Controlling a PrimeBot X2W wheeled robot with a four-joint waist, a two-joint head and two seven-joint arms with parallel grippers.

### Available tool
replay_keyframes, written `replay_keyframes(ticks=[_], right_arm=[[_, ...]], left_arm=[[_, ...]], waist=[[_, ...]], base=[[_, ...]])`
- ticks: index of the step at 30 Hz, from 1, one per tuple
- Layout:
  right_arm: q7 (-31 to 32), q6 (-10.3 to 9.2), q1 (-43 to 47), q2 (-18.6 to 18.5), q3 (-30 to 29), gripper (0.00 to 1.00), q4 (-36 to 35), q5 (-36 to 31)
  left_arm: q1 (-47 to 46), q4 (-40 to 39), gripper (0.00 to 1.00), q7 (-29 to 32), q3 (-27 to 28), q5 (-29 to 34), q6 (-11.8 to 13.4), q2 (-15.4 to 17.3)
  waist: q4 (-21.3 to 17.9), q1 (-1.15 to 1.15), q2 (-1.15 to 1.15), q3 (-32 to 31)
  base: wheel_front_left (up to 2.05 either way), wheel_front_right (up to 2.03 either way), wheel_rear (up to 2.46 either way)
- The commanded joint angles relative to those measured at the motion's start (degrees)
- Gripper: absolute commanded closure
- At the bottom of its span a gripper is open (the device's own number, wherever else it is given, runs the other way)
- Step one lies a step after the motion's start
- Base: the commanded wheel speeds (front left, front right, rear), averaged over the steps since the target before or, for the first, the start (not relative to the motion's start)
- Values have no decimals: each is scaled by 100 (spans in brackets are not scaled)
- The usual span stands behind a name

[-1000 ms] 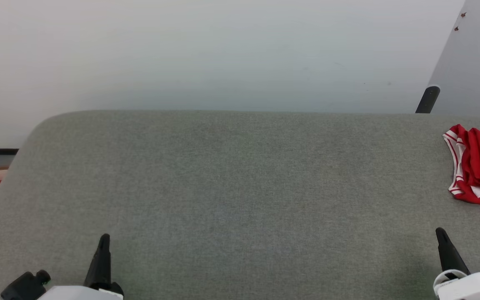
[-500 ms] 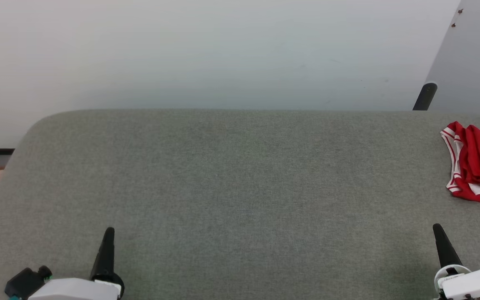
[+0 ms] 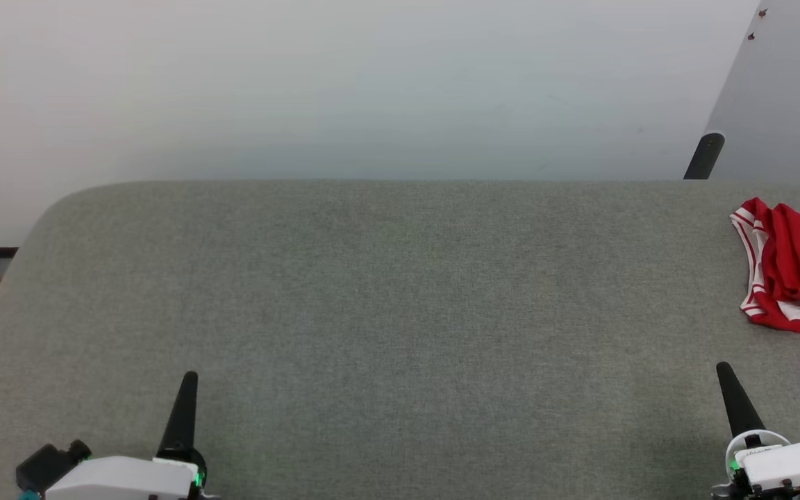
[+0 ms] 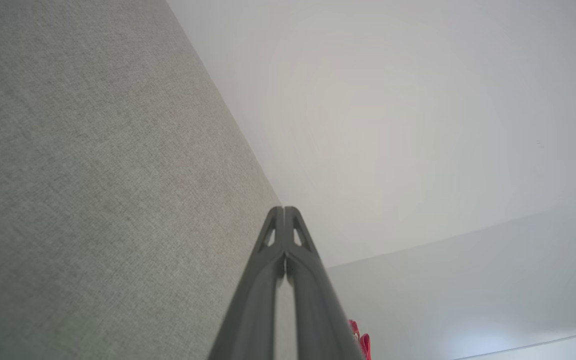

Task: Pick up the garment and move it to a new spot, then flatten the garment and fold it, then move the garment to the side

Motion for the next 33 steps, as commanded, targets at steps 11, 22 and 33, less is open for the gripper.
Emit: replay_keyframes(ticks=[11, 22, 33], right_arm=[[119, 1, -160, 61, -35, 100, -51, 660], [218, 0, -218, 121, -45, 100, -55, 1200], [299, 0, -246, 170, -52, 100, -56, 1654]], left_arm=[[-185, 24, 100, 165, 42, -571, -20, -51], [-269, 68, 100, 300, 58, -1050, -23, -111], [-337, 112, 100, 427, 75, -1474, -25, -168]], waist=[[-40, 0, 0, 31], [-80, 0, 0, 62], [-120, 0, 0, 93]], base=[[0, 0, 0], [0, 0, 0], [0, 0, 0]])
